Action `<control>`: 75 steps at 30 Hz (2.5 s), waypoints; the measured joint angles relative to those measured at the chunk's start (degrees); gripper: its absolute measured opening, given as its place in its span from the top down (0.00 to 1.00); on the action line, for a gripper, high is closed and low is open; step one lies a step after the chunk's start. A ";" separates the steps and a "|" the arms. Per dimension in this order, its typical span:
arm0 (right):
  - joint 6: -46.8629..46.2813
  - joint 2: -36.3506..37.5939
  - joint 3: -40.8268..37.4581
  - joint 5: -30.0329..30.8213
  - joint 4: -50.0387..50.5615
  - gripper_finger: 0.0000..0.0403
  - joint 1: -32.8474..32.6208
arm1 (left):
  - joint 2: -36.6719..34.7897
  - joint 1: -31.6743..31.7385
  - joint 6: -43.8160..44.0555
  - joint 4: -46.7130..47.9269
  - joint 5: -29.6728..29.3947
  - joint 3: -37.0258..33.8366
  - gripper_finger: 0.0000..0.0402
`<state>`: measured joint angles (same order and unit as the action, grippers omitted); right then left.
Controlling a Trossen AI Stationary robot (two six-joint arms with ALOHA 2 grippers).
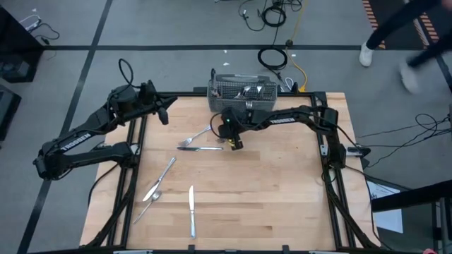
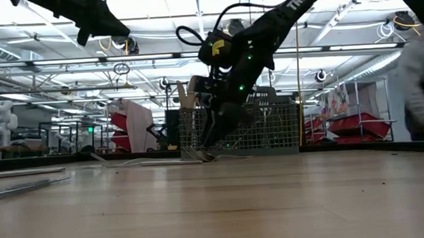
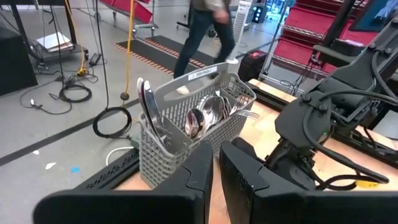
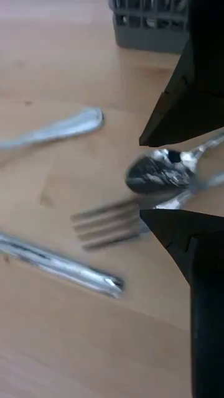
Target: Sort silverware
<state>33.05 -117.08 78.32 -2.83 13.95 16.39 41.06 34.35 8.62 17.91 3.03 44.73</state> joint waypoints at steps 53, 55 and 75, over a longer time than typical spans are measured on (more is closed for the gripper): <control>-30.43 12.13 9.12 11.80 -3.54 1.00 -4.09 | 0.07 -0.24 0.04 0.60 -0.09 0.00 0.91; -30.07 14.55 10.06 11.97 -3.77 1.00 -3.90 | 0.07 -0.24 0.06 0.61 -0.11 0.00 0.91; -25.10 27.89 10.29 12.96 15.01 1.00 -6.68 | 14.24 -1.65 -8.67 16.51 5.83 -0.11 0.86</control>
<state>7.95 -89.19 88.62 10.13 28.96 9.70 55.30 32.70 -0.05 34.42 8.86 44.62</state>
